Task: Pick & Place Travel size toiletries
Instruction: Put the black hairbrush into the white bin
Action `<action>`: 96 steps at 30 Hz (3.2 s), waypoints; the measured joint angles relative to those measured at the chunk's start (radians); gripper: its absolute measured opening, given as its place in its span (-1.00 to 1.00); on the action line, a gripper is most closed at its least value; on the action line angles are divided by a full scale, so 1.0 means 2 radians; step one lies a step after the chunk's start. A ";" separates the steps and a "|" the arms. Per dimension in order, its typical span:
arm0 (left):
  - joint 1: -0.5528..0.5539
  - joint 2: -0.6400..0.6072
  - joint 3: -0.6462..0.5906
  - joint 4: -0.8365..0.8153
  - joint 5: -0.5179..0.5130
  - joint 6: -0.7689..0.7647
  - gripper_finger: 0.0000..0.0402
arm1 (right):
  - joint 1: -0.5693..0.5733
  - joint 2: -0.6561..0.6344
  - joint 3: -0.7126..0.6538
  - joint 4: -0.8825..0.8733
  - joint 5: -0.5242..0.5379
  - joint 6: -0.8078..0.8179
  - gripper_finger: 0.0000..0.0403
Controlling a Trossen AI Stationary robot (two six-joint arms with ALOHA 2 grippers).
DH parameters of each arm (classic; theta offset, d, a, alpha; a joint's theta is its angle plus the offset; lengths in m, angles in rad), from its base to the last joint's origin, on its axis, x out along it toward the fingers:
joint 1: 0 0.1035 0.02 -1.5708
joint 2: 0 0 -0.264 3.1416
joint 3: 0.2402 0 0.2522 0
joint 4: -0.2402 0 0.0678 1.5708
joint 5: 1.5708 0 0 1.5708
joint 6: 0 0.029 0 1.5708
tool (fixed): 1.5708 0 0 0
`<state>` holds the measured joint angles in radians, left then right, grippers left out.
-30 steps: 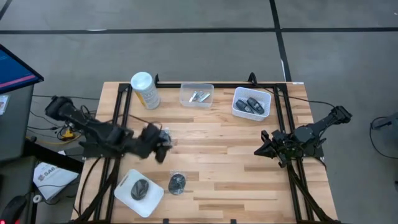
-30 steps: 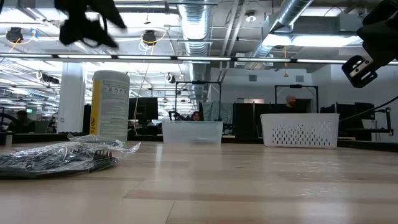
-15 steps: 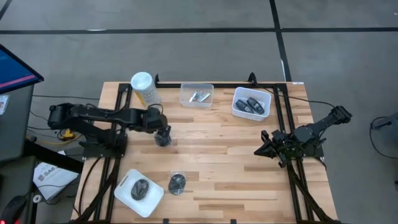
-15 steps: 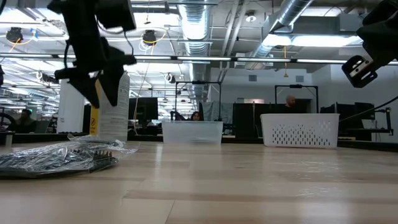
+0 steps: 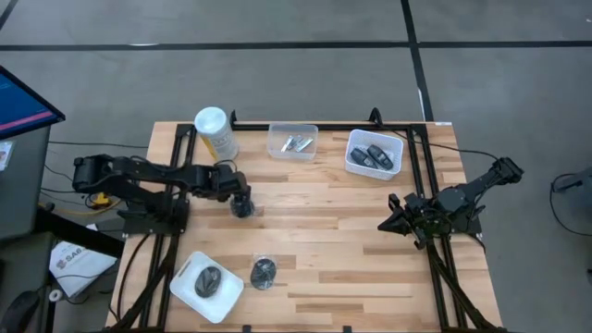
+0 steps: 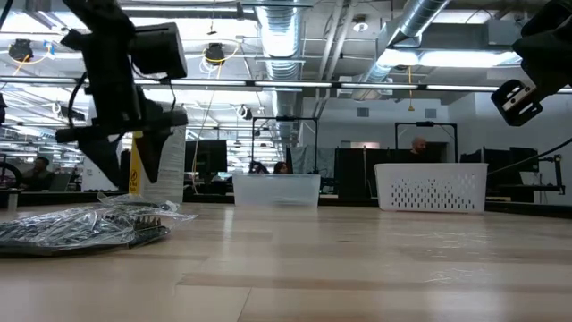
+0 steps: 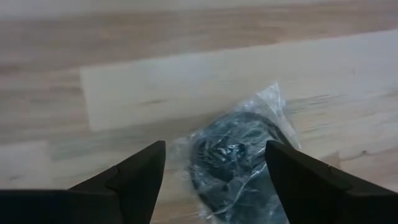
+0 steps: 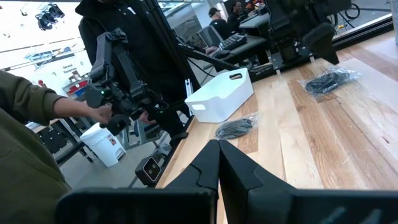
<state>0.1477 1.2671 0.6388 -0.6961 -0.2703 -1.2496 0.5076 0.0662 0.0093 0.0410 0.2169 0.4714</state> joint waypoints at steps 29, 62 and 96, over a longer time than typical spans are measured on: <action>-0.003 -0.001 -0.095 0.141 0.031 -0.085 -0.26 | 0.000 0.000 0.000 0.000 0.000 0.000 -1.00; -0.126 -0.232 -0.096 0.301 0.098 -0.058 -1.00 | 0.000 0.000 0.000 0.000 0.000 0.000 -1.00; -0.491 -0.050 0.060 0.099 0.087 0.170 -1.00 | 0.000 0.000 0.000 0.000 0.000 0.000 -1.00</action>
<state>-0.8346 1.1678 0.7578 -0.4989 -0.0964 -0.9106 0.5076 0.0662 0.0090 0.0414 0.2169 0.4715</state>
